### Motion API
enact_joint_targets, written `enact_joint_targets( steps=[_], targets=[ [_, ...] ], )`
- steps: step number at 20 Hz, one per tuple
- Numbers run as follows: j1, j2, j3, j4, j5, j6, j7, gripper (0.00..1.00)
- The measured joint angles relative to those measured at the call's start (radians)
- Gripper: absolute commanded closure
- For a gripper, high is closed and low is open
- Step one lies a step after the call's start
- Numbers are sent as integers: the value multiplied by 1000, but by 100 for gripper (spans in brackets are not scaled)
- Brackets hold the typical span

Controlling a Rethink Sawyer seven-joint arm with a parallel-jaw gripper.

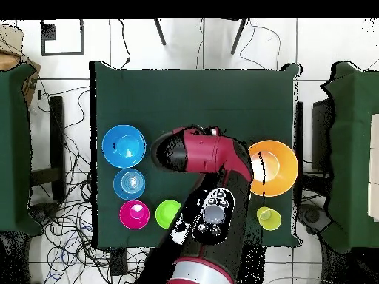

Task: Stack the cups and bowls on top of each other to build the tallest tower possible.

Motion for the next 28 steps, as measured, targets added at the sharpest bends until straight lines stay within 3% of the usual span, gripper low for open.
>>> enact_joint_targets(
  steps=[13,28],
  targets=[
    [-29,48,-4,-56,-44,0,0,0],
    [-87,16,-4,-100,-64,22,0,0]
  ],
)
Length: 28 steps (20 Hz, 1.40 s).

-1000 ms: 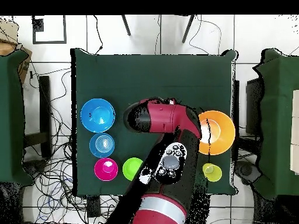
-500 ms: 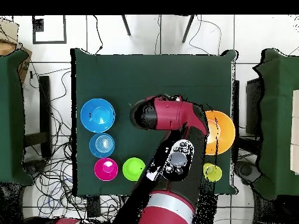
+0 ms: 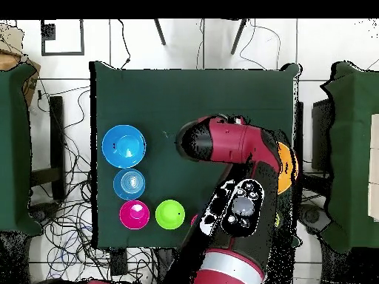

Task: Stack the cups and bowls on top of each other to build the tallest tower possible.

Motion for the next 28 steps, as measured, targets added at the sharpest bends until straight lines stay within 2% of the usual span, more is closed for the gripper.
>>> enact_joint_targets(
  steps=[17,28],
  targets=[
    [-35,-10,1,-40,0,77,0,0],
    [-54,-9,12,-42,0,84,0,0]
  ],
)
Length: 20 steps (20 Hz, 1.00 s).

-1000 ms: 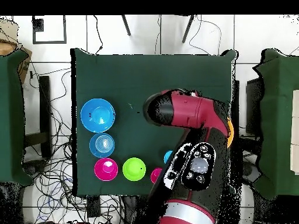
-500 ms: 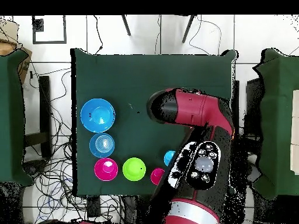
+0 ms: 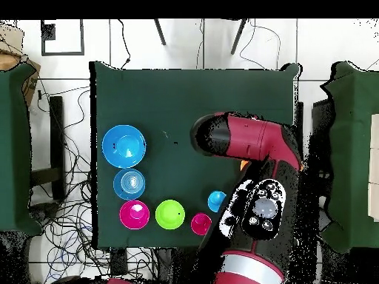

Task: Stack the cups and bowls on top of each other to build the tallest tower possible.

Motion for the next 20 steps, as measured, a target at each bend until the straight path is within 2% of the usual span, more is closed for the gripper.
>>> enact_joint_targets(
  steps=[16,20],
  targets=[
    [-4,1,13,0,0,6,0,0],
    [-21,1,35,0,0,47,0,0]
  ],
)
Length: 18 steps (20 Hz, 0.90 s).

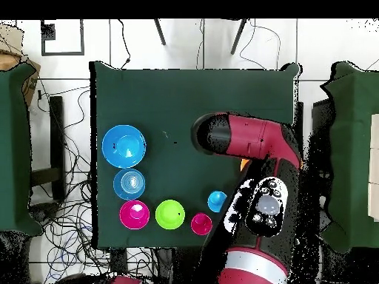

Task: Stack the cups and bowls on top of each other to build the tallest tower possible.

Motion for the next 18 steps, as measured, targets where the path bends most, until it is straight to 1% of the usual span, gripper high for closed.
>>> enact_joint_targets(
  steps=[11,14,18],
  targets=[
    [-24,4,33,0,0,119,0,0],
    [-24,13,33,0,0,127,0,0],
    [-24,46,33,0,0,127,0,0]
  ],
)
